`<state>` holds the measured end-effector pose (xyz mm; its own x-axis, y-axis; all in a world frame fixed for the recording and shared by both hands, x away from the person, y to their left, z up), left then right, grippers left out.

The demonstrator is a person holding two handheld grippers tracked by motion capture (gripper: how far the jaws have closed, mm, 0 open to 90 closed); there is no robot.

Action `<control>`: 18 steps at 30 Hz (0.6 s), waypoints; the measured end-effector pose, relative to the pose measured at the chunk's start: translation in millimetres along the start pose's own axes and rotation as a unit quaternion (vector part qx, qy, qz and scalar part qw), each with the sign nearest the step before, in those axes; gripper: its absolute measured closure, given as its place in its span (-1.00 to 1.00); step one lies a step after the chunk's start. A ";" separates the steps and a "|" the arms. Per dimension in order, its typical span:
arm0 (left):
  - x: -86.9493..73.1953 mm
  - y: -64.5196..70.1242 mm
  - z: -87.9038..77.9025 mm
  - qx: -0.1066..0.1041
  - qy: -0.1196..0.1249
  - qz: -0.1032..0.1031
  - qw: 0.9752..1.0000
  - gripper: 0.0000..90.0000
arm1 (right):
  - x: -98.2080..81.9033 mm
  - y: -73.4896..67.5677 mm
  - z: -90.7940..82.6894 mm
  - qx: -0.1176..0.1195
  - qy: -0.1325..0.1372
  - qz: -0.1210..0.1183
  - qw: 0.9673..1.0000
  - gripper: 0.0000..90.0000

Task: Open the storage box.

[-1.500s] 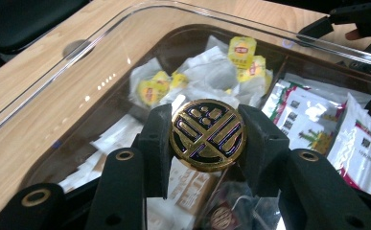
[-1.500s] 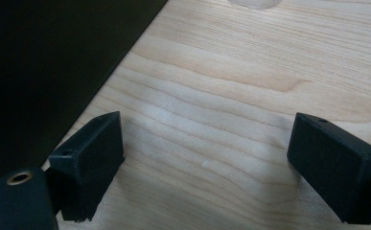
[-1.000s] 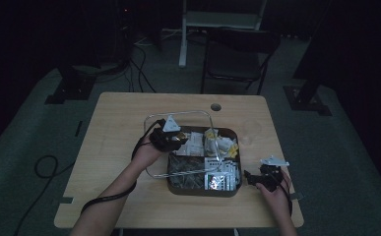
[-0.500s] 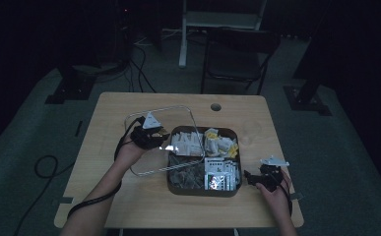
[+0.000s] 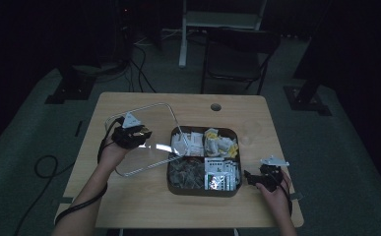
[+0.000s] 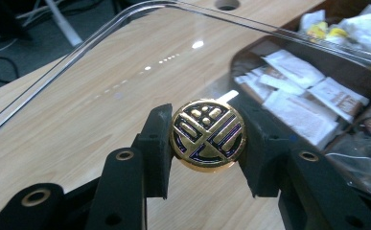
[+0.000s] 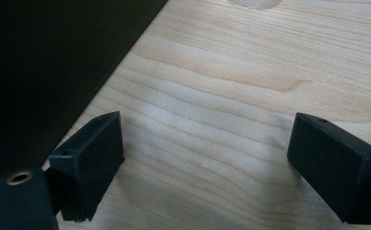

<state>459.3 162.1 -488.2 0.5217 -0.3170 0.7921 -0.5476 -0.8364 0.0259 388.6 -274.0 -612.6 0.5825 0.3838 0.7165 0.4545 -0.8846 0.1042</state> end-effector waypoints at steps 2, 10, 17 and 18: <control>-2.8 -5.8 -2.8 0.005 0.002 -0.008 1.000 0.32 | 0.0 0.0 0.0 0.000 0.000 0.000 1.000 -0.74; -17.3 -30.1 -13.7 0.030 0.004 -0.028 0.999 0.32 | 0.0 0.0 0.0 0.000 0.000 0.000 1.000 -0.74; -32.2 -48.5 -19.1 0.056 0.012 -0.049 0.997 0.32 | 0.0 0.0 0.0 0.000 0.000 0.000 1.000 -0.74; -34.6 -50.9 -19.2 0.060 0.013 -0.052 0.997 0.32 | 0.0 0.0 0.0 0.000 0.000 0.000 1.000 -0.74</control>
Point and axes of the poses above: each handheld gripper's, and its own axes: z roughly forward along the jaws, x roughly out of its top, y roughly to its right, the point moved 9 cm from there along z, roughly forward along the jaws, and after that the axes turned 9 degrees about -z, right-handed, at the moved point
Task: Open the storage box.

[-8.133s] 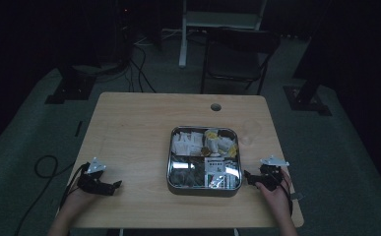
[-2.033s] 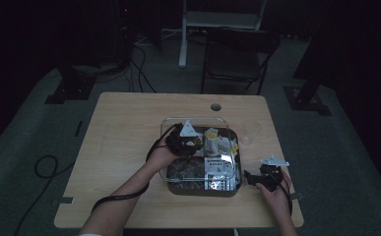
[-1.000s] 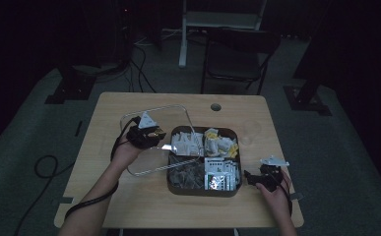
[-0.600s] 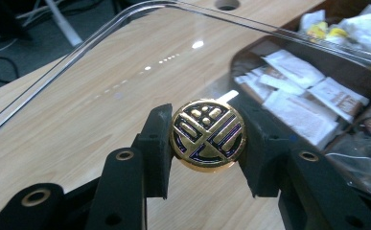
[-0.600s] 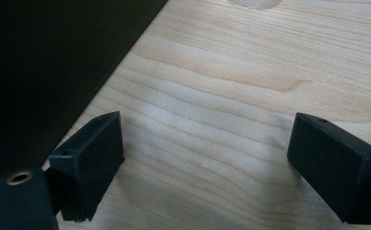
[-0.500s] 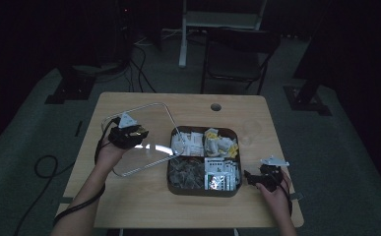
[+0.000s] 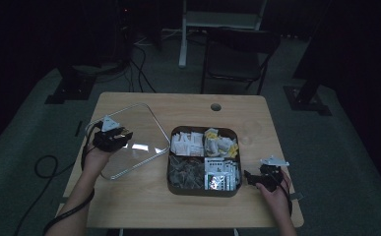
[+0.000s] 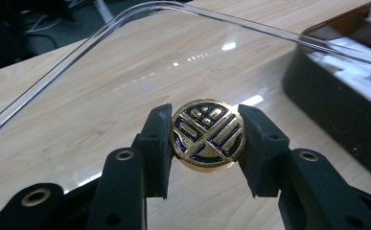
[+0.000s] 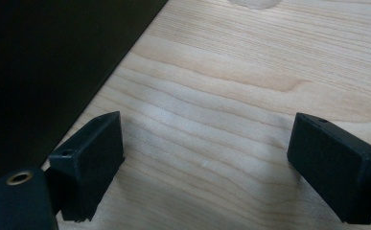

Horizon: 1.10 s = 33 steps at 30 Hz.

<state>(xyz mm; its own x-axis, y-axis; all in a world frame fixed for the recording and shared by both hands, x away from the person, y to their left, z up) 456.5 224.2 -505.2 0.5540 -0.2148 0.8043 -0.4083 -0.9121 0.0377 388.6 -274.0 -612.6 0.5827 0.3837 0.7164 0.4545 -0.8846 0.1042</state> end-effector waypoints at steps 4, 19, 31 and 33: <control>-9.4 -9.6 3.4 0.013 0.000 -0.021 1.000 0.32 | 0.0 0.0 0.0 0.000 0.000 0.000 1.000 -0.74; -39.2 -22.4 34.3 0.046 -0.013 -0.059 0.997 0.32 | 0.0 0.0 0.0 0.000 0.000 0.000 1.000 -0.74; -50.9 -33.2 53.4 0.057 -0.018 -0.080 0.995 0.32 | 0.0 0.0 0.0 0.000 0.000 0.000 1.000 -0.74; -51.9 -34.8 56.7 0.058 -0.021 -0.085 0.994 0.32 | 0.0 0.0 0.0 0.000 0.000 0.000 1.000 -0.74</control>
Point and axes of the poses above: each handheld gripper's, and its own axes: z roughly forward along the jaws, x roughly out of its top, y roughly to its right, the point moved 9 cm from there along z, roughly forward along the jaws, and after that the axes turned 9 degrees about -z, right-handed, at the moved point
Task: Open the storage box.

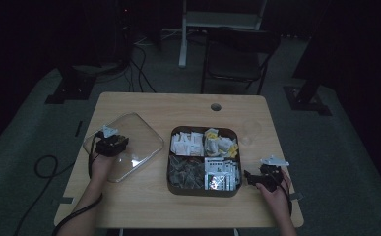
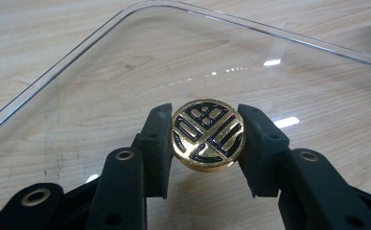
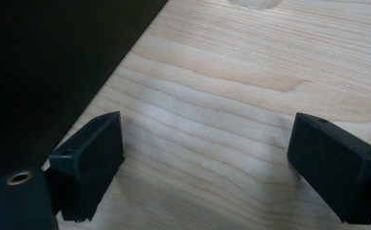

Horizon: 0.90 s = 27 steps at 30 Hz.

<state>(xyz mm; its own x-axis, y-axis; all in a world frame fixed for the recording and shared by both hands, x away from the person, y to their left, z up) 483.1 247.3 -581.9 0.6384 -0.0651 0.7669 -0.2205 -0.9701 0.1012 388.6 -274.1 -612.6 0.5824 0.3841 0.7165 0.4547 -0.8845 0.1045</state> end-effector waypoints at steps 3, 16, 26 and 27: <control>-0.5 0.1 5.1 0.001 -0.004 -0.002 1.000 0.32 | 0.0 0.0 0.0 0.000 0.000 0.000 1.000 -0.74; -2.1 9.3 17.4 -0.007 -0.013 0.013 1.000 0.32 | 0.0 0.0 0.0 0.000 0.000 0.000 1.000 -0.74; 4.3 13.7 7.4 -0.042 -0.018 -0.001 0.999 -0.18 | 0.0 0.0 0.0 0.000 0.000 0.000 1.000 -0.74; 4.8 15.3 5.7 -0.049 -0.018 0.000 0.999 -0.24 | 0.0 0.0 0.0 0.000 0.000 0.000 1.000 -0.74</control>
Point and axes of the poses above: each handheld gripper's, and its own axes: z roughly forward along the jaws, x roughly out of its top, y roughly to its right, the point moved 9 cm from there along z, roughly forward along the jaws, and after that the axes turned 9 degrees about -z, right-handed, at the moved point
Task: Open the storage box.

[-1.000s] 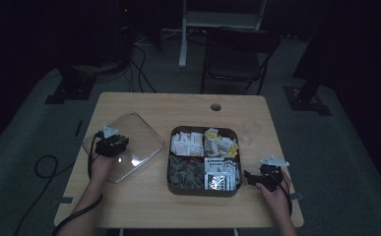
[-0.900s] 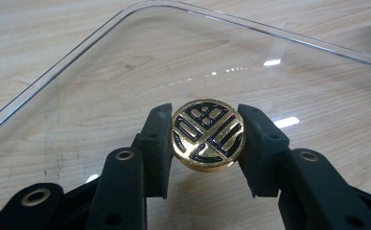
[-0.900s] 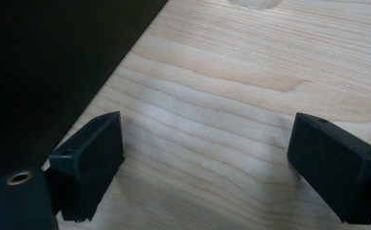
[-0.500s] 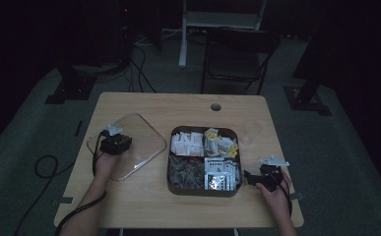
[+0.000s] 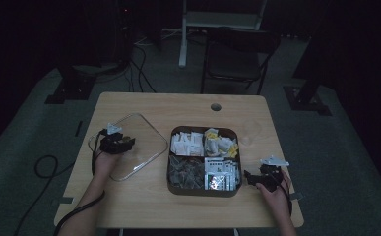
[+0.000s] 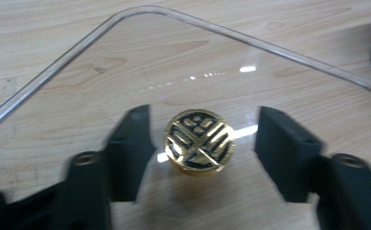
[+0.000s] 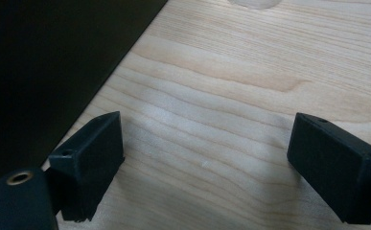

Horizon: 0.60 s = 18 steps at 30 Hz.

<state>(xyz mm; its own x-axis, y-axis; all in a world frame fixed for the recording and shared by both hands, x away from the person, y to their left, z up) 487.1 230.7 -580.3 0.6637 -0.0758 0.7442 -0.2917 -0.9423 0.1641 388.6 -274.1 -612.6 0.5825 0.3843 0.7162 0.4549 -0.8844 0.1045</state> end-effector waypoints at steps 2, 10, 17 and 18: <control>1.1 1.8 -3.1 -0.004 0.002 0.001 1.000 -0.37 | 0.0 0.0 0.0 0.000 0.000 0.000 1.000 -0.74; 1.1 8.3 -13.5 -0.031 0.005 -0.002 1.000 -0.73 | 0.0 0.0 0.0 0.000 0.000 0.000 1.000 -0.74; -2.1 13.1 -19.0 -0.028 0.004 0.014 1.000 -0.99 | 0.0 0.0 0.0 0.000 0.000 0.000 1.000 -0.74; -2.4 14.6 -20.5 -0.027 0.006 0.020 0.999 -0.99 | 0.0 0.0 0.0 0.000 0.000 0.000 1.000 -0.74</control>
<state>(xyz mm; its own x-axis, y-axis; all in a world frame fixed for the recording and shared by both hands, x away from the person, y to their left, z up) 467.1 223.8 -566.4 0.6433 -0.1082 0.7579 -0.3545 -0.9195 0.1696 388.6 -274.0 -612.6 0.5825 0.3838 0.7165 0.4544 -0.8846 0.1044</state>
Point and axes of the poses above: each handheld gripper's, and its own axes: z roughly forward along the jaws, x roughly out of its top, y roughly to its right, the point moved 9 cm from there along z, roughly forward along the jaws, and after that the axes turned 9 degrees about -z, right-handed, at the moved point
